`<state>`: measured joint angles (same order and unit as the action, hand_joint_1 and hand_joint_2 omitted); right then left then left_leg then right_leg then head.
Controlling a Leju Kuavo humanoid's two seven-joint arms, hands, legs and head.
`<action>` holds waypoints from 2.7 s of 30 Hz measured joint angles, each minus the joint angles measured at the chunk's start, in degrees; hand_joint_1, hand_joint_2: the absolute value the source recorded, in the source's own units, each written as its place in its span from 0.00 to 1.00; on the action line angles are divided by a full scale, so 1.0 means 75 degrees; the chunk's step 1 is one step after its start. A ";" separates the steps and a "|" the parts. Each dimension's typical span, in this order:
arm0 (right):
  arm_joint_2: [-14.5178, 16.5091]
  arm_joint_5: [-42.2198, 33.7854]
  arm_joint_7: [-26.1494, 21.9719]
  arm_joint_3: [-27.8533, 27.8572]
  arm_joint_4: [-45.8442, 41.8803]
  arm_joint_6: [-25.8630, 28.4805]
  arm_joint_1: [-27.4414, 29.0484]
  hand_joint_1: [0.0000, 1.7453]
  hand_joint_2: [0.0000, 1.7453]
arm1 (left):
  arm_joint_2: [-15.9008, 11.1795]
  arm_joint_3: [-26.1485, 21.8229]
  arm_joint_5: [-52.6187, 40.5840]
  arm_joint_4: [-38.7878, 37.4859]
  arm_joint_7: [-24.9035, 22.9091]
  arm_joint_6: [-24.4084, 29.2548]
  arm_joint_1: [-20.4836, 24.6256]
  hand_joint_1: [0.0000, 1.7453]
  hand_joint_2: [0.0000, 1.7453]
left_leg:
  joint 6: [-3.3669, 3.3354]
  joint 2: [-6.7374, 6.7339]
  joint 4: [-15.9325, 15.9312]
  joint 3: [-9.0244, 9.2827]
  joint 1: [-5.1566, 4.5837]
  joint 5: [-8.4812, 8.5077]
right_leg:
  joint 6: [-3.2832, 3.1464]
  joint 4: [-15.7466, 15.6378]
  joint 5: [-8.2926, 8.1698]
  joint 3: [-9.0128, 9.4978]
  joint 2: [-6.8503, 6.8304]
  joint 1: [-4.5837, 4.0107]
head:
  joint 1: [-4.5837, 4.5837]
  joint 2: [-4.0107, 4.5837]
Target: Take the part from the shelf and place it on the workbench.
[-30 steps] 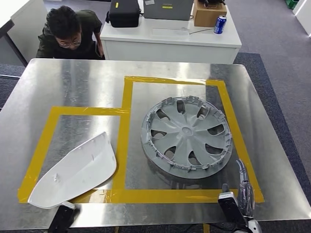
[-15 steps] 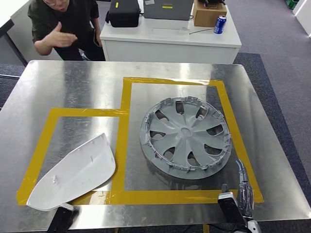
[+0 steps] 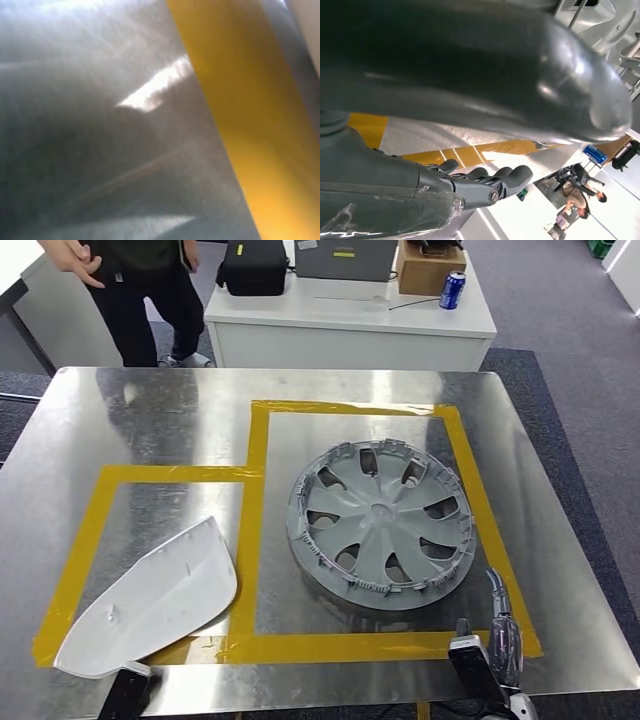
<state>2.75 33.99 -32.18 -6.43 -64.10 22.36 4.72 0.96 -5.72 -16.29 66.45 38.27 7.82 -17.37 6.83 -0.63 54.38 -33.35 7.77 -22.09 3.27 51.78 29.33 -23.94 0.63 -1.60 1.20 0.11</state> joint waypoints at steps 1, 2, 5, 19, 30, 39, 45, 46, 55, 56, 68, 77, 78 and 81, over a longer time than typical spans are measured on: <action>0.0000 0.0001 0.0003 -0.0001 -0.0002 0.0000 0.0001 0.00 0.00 | 0.0000 -0.0001 0.0004 0.0000 0.0000 0.0002 -0.0002 0.00 0.00 | 0.0000 0.0000 0.0000 0.0000 0.0001 0.0000 | 0.0000 0.0000 0.0000 0.0000 0.0000 -0.0001 | 0.0000 0.0000; 0.0000 0.0002 0.0006 -0.0001 -0.0004 0.0000 0.0001 0.00 0.00 | 0.0000 -0.0001 0.0006 0.0000 0.0000 0.0004 -0.0003 0.00 0.00 | 0.0000 0.0000 0.0000 0.0000 0.0002 0.0000 | 0.0000 0.0000 0.0000 0.0000 0.0000 -0.0002 | 0.0000 0.0000; 0.0000 0.0010 0.0013 -0.0002 -0.0007 0.0006 0.0000 0.00 0.00 | 0.0000 -0.0001 0.0013 0.0000 0.0000 0.0018 -0.0004 0.00 0.00 | 0.0001 0.0000 0.0000 0.0000 0.0005 0.0000 | 0.0000 0.0000 0.0000 0.0000 0.0000 -0.0005 | 0.0000 0.0000; 0.0000 0.0049 0.0041 -0.0010 -0.0044 0.0055 0.0025 0.00 1.00 | -0.0002 -0.0006 0.0074 -0.0006 0.0000 0.0061 -0.0003 0.00 1.00 | 0.0001 0.0000 0.0000 -0.0003 0.0008 0.0000 | -0.0002 0.0000 0.0001 -0.0001 -0.0003 -0.0008 | -0.0001 0.0000; 0.0000 -0.0031 0.0275 0.0228 -0.0238 0.0283 0.0156 0.00 1.00 | 0.0270 -0.0752 0.0657 -0.0033 0.0006 -0.0795 0.0044 0.00 1.00 | 0.0001 0.0002 0.0000 -0.0006 0.0008 0.0000 | -0.0008 0.0000 0.0005 -0.0002 -0.0007 -0.0007 | 0.0000 0.0000; 0.0057 -0.0052 0.0180 0.1200 -0.0672 0.0092 0.0508 0.00 1.00 | 0.0742 -0.2135 0.0729 -0.0261 0.0034 -0.1615 0.0339 0.00 1.00 | 0.0010 0.0000 0.0000 -0.0008 0.0012 -0.0008 | -0.0009 0.0001 0.0006 -0.0006 0.0000 -0.0013 | 0.0000 0.0000; 0.0175 -0.0093 0.0104 0.1878 -0.0884 -0.0166 0.0754 0.00 1.00 | 0.0949 -0.2859 0.0689 -0.0303 0.0112 -0.1808 0.0705 0.00 1.00 | 0.0025 -0.0018 -0.0011 -0.0003 0.0011 -0.0018 | -0.0011 0.0009 0.0008 0.0007 0.0028 -0.0015 | 0.0000 0.0000; 0.0197 -0.0111 0.0093 0.1965 -0.0915 -0.0202 0.0790 0.00 1.00 | 0.0967 -0.2960 0.0690 -0.0308 0.0119 -0.1832 0.0768 0.00 1.00 | 0.0025 -0.0029 -0.0014 -0.0002 0.0009 -0.0017 | -0.0013 0.0013 0.0006 0.0013 0.0042 -0.0015 | 0.0000 0.0000; 0.0363 -0.0132 0.0058 0.2350 -0.1056 -0.0324 0.0874 0.00 1.00 | 0.1079 -0.3457 0.0718 -0.0312 0.0143 -0.1982 0.1086 0.00 1.00 | 0.0026 -0.0072 -0.0051 0.0025 -0.0003 -0.0017 | -0.0018 0.0023 0.0002 0.0014 0.0093 -0.0005 | 0.0000 0.0000; 0.0376 -0.0133 0.0057 0.2377 -0.1062 -0.0329 0.0873 0.00 1.00 | 0.1083 -0.3491 0.0719 -0.0312 0.0143 -0.1982 0.1094 0.00 1.00 | 0.0026 -0.0072 -0.0057 0.0030 -0.0007 -0.0017 | -0.0019 0.0022 0.0003 0.0014 0.0092 -0.0001 | 0.0000 0.0000; 0.0659 -0.0254 -0.0020 0.2807 -0.1177 -0.0421 0.0878 0.00 1.00 | 0.1171 -0.3986 0.0650 -0.0312 0.0149 -0.2076 0.1140 0.00 1.00 | 0.0049 -0.0060 -0.0174 0.0117 -0.0079 0.0006 | -0.0037 0.0020 0.0027 -0.0002 0.0067 0.0069 | 0.0000 0.0000; 0.0839 -0.0486 -0.0065 0.3133 -0.1262 -0.0668 0.0892 0.00 1.00 | 0.1287 -0.4283 0.0645 -0.0309 0.0141 -0.2212 0.1003 0.00 1.00 | 0.0048 0.0014 -0.0247 0.0134 -0.0138 0.0074 | -0.0044 0.0019 0.0033 -0.0001 -0.0021 0.0129 | -0.0001 0.0000; 0.0854 -0.0501 -0.0068 0.3166 -0.1273 -0.0690 0.0890 0.00 1.00 | 0.1304 -0.4309 0.0643 -0.0309 0.0138 -0.2224 0.0988 0.00 1.00 | 0.0049 0.0023 -0.0250 0.0134 -0.0140 0.0079 | -0.0044 0.0019 0.0032 0.0000 -0.0028 0.0131 | -0.0001 0.0000; 0.0880 -0.0552 -0.0074 0.3251 -0.1299 -0.0761 0.0887 0.00 1.00 | 0.1339 -0.4387 0.0625 -0.0308 0.0166 -0.2255 0.0987 0.00 1.00 | 0.0046 0.0048 -0.0260 0.0135 -0.0150 0.0095 | -0.0044 0.0019 0.0032 0.0008 -0.0050 0.0140 | 0.0002 0.0000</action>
<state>9.36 29.85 -32.74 17.95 -73.84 16.65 11.37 11.00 -38.62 -11.61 64.13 39.52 -9.09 -9.97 7.17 -0.27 52.43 -32.34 6.65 -21.38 2.94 51.92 29.57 -23.87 0.26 -0.55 1.21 0.11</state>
